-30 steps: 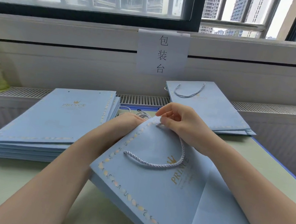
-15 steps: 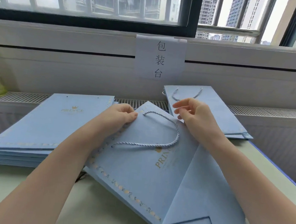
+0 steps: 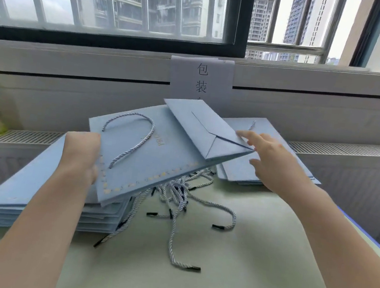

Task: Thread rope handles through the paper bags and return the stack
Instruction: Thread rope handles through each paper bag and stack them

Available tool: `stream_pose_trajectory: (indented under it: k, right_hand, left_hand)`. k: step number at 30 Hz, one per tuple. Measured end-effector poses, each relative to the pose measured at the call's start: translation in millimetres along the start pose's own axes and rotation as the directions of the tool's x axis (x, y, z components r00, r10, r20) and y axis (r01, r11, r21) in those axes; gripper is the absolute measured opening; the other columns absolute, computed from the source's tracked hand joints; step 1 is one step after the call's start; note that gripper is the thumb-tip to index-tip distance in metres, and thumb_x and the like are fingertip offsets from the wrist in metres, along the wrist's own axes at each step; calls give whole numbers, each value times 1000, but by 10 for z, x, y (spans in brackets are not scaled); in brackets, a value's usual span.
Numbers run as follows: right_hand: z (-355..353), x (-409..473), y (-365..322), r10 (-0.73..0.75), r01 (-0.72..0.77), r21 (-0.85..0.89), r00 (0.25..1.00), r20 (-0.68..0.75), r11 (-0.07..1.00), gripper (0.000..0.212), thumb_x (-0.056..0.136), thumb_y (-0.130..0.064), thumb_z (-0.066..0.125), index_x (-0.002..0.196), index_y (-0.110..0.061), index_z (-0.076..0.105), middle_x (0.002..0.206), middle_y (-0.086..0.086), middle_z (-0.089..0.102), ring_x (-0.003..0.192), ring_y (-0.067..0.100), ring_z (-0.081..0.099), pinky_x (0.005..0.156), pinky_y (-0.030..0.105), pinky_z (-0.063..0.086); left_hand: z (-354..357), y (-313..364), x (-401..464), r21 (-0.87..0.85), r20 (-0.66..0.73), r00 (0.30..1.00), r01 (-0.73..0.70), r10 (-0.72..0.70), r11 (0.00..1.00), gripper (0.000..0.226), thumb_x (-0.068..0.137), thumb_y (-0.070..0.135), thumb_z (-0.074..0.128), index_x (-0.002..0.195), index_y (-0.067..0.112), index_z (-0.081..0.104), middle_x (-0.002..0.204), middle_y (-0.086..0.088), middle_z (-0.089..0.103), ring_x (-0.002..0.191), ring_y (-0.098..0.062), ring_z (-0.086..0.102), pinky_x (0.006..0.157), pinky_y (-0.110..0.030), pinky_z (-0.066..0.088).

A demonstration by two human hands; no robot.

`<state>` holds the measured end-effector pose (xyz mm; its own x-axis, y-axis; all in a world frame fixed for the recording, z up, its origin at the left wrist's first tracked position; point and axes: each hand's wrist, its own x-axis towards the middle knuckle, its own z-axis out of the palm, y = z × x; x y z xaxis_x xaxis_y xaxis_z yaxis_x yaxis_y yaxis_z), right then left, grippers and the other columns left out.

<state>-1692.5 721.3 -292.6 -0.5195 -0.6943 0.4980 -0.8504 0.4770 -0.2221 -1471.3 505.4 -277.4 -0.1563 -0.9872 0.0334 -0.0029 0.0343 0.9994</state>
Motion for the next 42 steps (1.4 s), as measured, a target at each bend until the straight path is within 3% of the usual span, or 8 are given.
stream_pose_trajectory:
  k: [5, 7, 11, 21, 28, 32, 38, 42]
  right_hand:
    - [3, 15, -29, -131, 231, 251, 923, -362, 940, 50, 79, -7, 70, 124, -23, 58, 118, -2, 53, 111, 23, 51, 92, 36, 44]
    - [-21, 21, -46, -138, 324, 337, 869, -474, 884, 26, 79, -4, 69, 102, -15, 69, 103, -6, 60, 98, 17, 59, 85, 24, 46]
    - [-112, -6, -125, 90, 253, 565, 856, -509, 785, 9, 82, -16, 68, 86, -23, 71, 77, -14, 66, 74, 5, 59, 69, 18, 44]
    - [-159, 19, -98, 496, 130, 936, 820, -287, 327, 22, 87, -6, 64, 86, -28, 64, 74, -18, 67, 71, 1, 62, 60, 16, 50]
    - [-97, 76, 39, 756, 153, 981, 627, -187, 116, 16, 92, -12, 59, 93, -28, 59, 84, -11, 64, 74, 3, 61, 55, 19, 50]
    - [69, 113, 237, 870, 8, 999, 491, -45, 48, 6, 92, -21, 58, 91, -27, 57, 65, -8, 48, 51, 4, 45, 43, 15, 39]
    - [328, 156, 434, 938, -200, 977, 347, -7, 81, 16, 95, -22, 49, 105, -11, 43, 101, 5, 44, 87, 22, 43, 82, 35, 40]
    - [390, 151, 516, 953, -286, 956, 303, 25, 66, 28, 99, -16, 38, 122, -1, 36, 108, 2, 35, 96, 17, 36, 90, 26, 32]
  left_hand:
    - [61, -17, 41, -160, 130, 991, 50, -29, 986, 15, 89, -1, 49, 88, 13, 43, 71, -9, 32, 85, -21, 30, 87, -30, 32]
    - [87, 5, 27, -206, 137, 989, 85, -57, 975, 11, 94, 8, 47, 84, 12, 45, 66, -7, 36, 79, -21, 38, 43, -8, 35]
    - [154, 15, -162, -564, 345, 938, 197, 12, 802, 24, 100, 22, 38, 90, 9, 56, 78, -9, 70, 69, -22, 68, 52, -22, 54]
    - [506, -166, -484, -221, 297, 833, -416, 467, 882, 31, 97, -1, 39, 121, 2, 57, 96, 0, 70, 93, -14, 67, 82, -20, 53]
    - [578, -317, -668, 32, 319, 304, -950, 898, 310, 44, 91, 6, 35, 133, -2, 46, 130, -15, 51, 120, -19, 47, 102, -25, 39]
    - [634, -438, -633, 138, 544, 196, -980, 816, 143, 39, 79, 7, 34, 98, 6, 68, 98, -5, 68, 91, -22, 64, 75, -33, 52]
    - [643, -613, -500, 584, 744, 583, -805, 327, 107, 29, 97, 22, 40, 122, 21, 54, 122, 1, 56, 117, -22, 48, 90, -35, 39]
    - [623, -652, -496, 649, 737, 656, -754, 163, 100, 35, 99, 32, 36, 131, 19, 42, 135, 0, 44, 128, -21, 37, 100, -37, 38]
